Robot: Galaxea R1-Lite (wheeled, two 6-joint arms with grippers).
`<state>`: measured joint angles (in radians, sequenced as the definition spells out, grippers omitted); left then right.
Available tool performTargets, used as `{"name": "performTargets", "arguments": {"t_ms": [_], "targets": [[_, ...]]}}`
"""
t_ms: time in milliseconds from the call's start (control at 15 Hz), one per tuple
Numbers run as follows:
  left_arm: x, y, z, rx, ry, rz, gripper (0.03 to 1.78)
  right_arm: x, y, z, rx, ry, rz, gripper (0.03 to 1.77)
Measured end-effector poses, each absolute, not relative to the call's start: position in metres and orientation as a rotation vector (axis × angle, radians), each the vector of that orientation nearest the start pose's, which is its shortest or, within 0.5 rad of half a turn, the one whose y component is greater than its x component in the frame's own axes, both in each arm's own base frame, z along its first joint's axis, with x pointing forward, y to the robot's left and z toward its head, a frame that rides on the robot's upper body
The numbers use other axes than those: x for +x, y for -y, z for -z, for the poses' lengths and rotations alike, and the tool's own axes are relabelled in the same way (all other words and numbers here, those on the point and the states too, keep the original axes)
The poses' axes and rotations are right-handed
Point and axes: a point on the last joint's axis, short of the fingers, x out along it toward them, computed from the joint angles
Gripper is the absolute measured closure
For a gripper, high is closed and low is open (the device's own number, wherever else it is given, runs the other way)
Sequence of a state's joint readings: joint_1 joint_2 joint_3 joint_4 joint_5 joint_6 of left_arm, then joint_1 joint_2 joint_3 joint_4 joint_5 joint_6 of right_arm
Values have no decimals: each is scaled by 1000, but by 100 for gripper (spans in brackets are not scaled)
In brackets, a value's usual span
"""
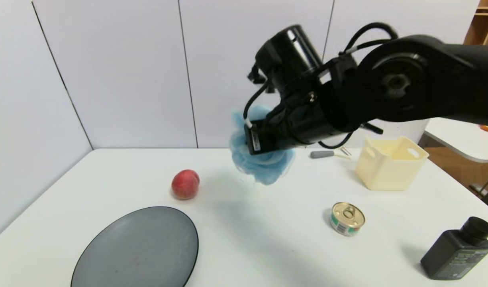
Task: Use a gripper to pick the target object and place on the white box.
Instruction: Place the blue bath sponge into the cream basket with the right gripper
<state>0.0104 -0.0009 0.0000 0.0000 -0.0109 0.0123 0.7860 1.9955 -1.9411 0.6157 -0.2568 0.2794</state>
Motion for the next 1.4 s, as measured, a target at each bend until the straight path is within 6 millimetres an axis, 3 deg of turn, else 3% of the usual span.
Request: {"name": "performTargets", "arguments": {"t_ms": [267,400,800,1067,1200,1400], "targets": [[-23,0,-75,12,1,0,12,291,-228,-311,-131,-435,-278,108],[-23,0,-75,12,1,0,12,303,-203,-317,-130,-417,-183,108],[-23,0,-75,12,1,1,12,347,-101,-323,-128,-408,136,108],[-23,0,-75,12,1,1,12,365,-38,-318,-136,-430,302,110],[-23,0,-75,12,1,0,12,369,-19,-307,-151,-478,345,110],[-23,0,-75,12,1,0,12,371,-6,-282,-164,-575,359,111]]}}
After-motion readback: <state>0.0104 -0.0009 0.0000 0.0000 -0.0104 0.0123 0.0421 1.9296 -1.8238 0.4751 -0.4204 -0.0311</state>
